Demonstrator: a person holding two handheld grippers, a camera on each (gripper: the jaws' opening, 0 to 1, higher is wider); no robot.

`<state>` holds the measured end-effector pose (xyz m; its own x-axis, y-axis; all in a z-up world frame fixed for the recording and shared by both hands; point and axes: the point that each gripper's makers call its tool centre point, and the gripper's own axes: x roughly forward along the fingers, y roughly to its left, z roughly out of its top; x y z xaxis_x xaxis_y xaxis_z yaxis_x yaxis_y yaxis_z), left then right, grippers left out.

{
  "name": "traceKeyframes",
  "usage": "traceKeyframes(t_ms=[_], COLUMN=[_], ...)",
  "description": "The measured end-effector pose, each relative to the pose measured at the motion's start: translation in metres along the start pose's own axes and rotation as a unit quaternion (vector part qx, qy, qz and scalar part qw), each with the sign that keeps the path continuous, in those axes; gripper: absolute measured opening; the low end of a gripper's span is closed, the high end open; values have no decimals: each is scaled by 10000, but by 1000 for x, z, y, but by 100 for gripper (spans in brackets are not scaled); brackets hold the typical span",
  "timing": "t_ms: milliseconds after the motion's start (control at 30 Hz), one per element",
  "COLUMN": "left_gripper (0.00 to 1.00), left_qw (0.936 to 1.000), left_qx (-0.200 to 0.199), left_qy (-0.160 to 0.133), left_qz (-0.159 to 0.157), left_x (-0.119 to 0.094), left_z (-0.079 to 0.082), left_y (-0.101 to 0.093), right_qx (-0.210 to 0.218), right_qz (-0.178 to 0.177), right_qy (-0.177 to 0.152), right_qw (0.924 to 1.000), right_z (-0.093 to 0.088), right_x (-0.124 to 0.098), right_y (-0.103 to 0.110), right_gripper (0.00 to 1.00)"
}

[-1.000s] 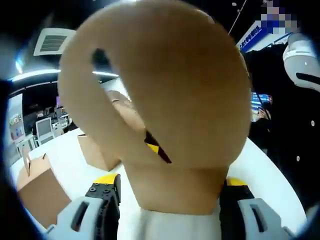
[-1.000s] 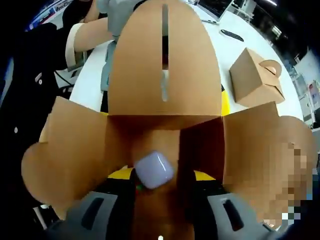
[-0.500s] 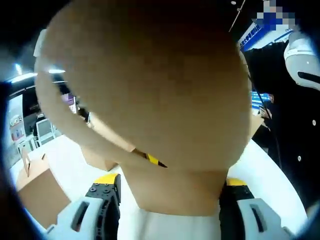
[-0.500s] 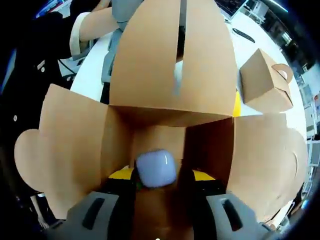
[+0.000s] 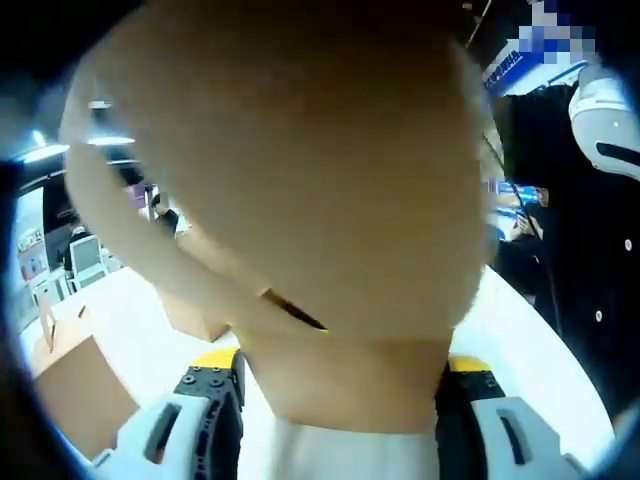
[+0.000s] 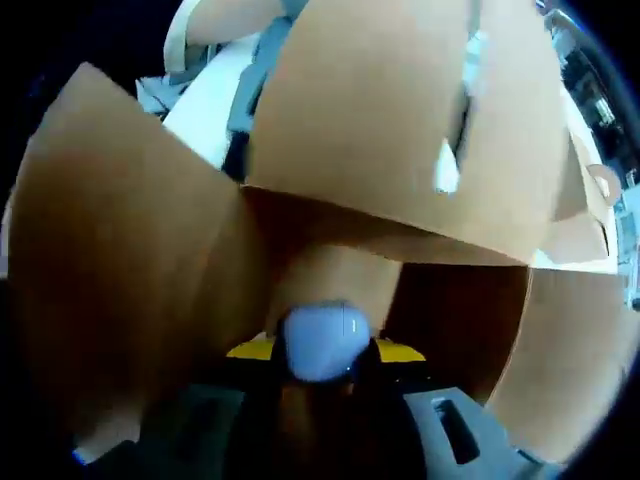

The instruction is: Pick up one paper box from the group, open the paper box, and remove the item inside

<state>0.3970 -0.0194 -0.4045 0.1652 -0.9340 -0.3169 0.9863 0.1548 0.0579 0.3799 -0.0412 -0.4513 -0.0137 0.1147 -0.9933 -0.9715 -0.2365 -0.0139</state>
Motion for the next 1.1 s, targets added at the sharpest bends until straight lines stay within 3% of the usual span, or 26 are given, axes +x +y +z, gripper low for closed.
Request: traceKeyframes(t_ms=[233,600,800,1100], left_gripper=[77,76,76,76], left_qw=[10000,10000,9999,9995], left_qx=[0,-4,-23,-87], left_qy=[12,56,65,82], left_qz=[34,70,108,283], left_x=[-1,-1,3,-2], left_z=[0,-1,1,2], left_y=[0,0,-15,-21], right_qx=[296,445,486,521], right_qz=[-41,-255,-440,-756], right_qy=[-54,-124,-239,-370], right_qw=[9995,9986,9976,9951], right_z=[-5,8,14,22], right_x=[-4,-17,-36,-64], right_y=[4,0,-8,-15], right_gripper=[35,35,35,35])
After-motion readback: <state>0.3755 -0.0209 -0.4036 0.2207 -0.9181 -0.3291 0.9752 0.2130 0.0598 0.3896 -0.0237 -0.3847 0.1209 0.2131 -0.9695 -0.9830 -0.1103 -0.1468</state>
